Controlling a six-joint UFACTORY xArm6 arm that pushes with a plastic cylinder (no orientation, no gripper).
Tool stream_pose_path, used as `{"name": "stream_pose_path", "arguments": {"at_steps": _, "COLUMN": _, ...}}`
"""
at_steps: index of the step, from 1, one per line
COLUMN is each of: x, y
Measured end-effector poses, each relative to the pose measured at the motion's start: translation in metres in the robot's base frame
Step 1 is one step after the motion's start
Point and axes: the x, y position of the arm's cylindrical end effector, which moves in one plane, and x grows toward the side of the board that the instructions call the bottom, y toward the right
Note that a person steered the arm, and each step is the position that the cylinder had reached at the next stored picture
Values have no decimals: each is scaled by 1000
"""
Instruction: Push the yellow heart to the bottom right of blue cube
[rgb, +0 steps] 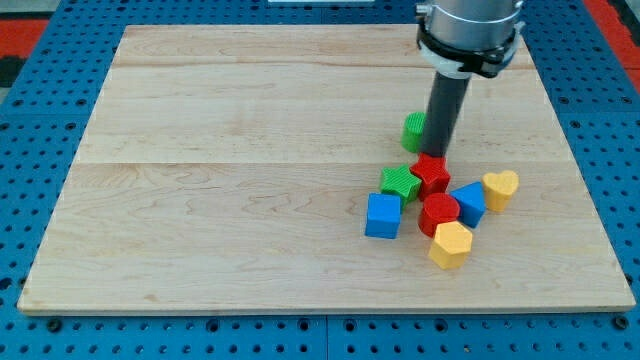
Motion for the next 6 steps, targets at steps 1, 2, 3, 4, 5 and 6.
{"name": "stream_pose_path", "arguments": {"at_steps": 1, "x": 3, "y": 52}}
{"name": "stream_pose_path", "arguments": {"at_steps": 2, "x": 52, "y": 54}}
{"name": "stream_pose_path", "arguments": {"at_steps": 3, "x": 96, "y": 66}}
{"name": "stream_pose_path", "arguments": {"at_steps": 4, "x": 114, "y": -11}}
{"name": "stream_pose_path", "arguments": {"at_steps": 5, "x": 101, "y": -63}}
{"name": "stream_pose_path", "arguments": {"at_steps": 6, "x": 98, "y": -30}}
